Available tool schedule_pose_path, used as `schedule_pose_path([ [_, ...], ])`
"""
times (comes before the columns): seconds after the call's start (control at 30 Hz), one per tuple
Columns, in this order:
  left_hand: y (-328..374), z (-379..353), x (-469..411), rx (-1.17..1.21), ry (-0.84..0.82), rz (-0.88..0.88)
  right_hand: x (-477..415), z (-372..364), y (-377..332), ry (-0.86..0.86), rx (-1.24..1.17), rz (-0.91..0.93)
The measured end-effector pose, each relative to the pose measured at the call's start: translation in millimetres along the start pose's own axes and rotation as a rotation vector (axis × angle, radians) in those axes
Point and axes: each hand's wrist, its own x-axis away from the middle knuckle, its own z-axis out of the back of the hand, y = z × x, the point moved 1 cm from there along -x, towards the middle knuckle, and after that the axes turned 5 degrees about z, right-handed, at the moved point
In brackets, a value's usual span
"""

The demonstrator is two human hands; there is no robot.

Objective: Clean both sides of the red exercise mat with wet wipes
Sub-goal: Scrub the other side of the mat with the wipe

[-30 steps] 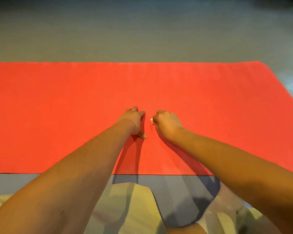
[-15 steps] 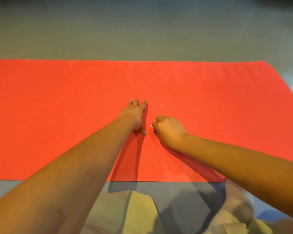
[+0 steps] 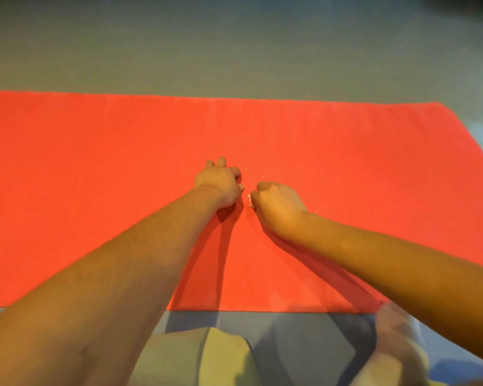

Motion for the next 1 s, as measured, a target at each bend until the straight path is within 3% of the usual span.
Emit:
schedule_pose_path([
  [0.17,-1.0,-24.2,-11.6,0.051,0.176,-0.010,4.1,-5.4,4.9,0.010,-0.015,0.016],
  [0.43,4.4,-50.7,-29.1,0.149,0.378,0.007,-97.8,-3.4,57.1,0.028,0.052,-0.195],
  [0.63,2.7,-52.3,-52.0,0.256,0.511,-0.063,-168.4,-16.9,105.0,0.077,0.084,-0.235],
  [1.0,5.1,-52.1,-52.3,0.253,0.518,-0.061,-264.1,-3.9,162.5,0.106,0.101,-0.351],
])
